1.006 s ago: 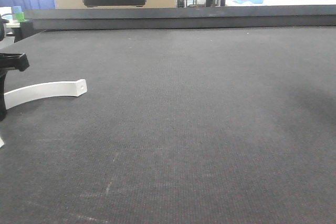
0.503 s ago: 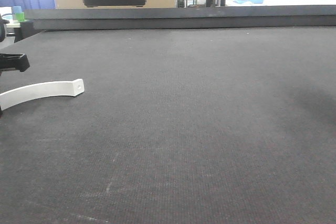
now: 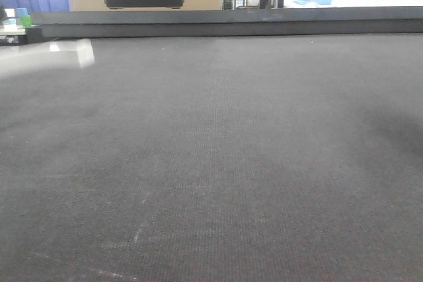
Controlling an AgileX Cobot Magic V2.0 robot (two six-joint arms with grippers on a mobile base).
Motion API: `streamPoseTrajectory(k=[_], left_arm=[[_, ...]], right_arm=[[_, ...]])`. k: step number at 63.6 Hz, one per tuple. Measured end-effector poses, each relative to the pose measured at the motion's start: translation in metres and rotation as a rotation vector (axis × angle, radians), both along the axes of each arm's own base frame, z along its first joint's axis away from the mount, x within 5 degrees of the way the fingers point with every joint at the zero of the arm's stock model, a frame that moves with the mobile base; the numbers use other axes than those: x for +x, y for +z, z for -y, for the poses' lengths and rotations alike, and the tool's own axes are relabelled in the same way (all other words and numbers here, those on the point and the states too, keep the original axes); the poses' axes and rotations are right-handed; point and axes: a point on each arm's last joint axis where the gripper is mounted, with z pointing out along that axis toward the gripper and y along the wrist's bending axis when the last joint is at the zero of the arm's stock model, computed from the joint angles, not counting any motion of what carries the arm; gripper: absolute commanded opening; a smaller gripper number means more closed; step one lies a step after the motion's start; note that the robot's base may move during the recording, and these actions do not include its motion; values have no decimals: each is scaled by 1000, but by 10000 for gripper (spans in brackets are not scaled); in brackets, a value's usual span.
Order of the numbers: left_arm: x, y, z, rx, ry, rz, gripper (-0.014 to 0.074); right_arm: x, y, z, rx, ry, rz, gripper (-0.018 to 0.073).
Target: Grab PVC pipe and place in blue bin
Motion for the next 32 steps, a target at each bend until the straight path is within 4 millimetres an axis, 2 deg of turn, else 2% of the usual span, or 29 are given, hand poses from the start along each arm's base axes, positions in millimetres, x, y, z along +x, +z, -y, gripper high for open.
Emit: streamPoseTrajectory(k=[14, 26, 32], left_arm=[[-37, 55, -2, -8, 0, 180, -111], [-66, 86, -2, -23, 0, 370, -111], [-81, 94, -3, -29, 0, 485, -111]], right_arm=[[-17, 22, 1, 8, -1, 103, -168], [-36, 52, 3, 9, 16, 312, -168], [-47, 61, 5, -4, 21, 368, -168]])
